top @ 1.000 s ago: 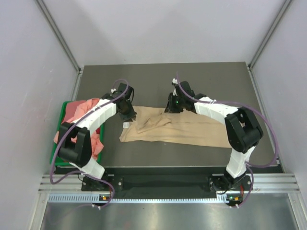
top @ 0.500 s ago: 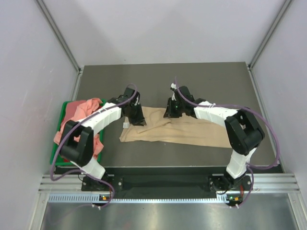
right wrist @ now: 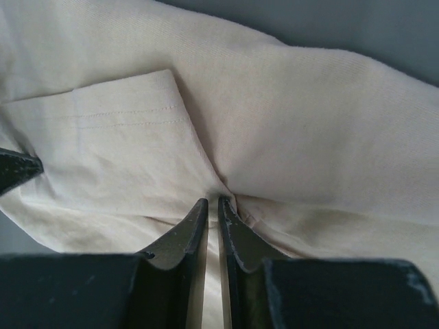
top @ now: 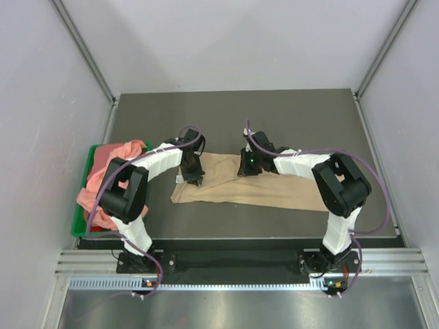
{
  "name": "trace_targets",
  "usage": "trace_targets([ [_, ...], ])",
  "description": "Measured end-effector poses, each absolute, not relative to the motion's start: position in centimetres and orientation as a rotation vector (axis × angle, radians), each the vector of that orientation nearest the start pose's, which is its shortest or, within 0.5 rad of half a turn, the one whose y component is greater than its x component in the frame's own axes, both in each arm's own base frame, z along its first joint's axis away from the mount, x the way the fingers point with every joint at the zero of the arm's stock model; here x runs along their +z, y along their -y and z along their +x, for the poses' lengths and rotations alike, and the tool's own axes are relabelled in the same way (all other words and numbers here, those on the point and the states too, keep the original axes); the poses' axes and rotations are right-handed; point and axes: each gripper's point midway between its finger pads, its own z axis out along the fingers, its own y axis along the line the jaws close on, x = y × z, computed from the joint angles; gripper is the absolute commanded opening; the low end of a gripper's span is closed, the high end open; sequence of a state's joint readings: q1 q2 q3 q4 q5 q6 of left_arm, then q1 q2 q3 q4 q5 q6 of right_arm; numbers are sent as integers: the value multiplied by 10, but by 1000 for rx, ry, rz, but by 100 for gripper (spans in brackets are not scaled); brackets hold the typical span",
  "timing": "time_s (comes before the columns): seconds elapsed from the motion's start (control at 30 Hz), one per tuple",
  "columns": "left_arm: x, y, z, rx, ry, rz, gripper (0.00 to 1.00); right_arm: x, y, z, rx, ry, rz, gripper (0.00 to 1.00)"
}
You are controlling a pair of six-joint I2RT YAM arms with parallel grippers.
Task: Fold and stack the t-shirts
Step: Fold the tshirt
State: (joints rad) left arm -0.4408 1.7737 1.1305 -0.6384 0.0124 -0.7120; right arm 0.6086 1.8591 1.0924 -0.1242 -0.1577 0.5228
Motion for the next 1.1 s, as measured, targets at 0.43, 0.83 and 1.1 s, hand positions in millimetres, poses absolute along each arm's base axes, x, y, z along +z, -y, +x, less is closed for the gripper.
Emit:
trace_targets([
  [0.43,102,149,416,-216,-2635,-423,18,70,-247,343,586,-2486,-104,14],
  [0.83,30,102,445,-75,-2754,-540,13,35,-98,370,258,-2533,317,14],
  [1.1,28,97,446,-75,-2755,-558,11,23,-34,369,190,-2493,545,14],
])
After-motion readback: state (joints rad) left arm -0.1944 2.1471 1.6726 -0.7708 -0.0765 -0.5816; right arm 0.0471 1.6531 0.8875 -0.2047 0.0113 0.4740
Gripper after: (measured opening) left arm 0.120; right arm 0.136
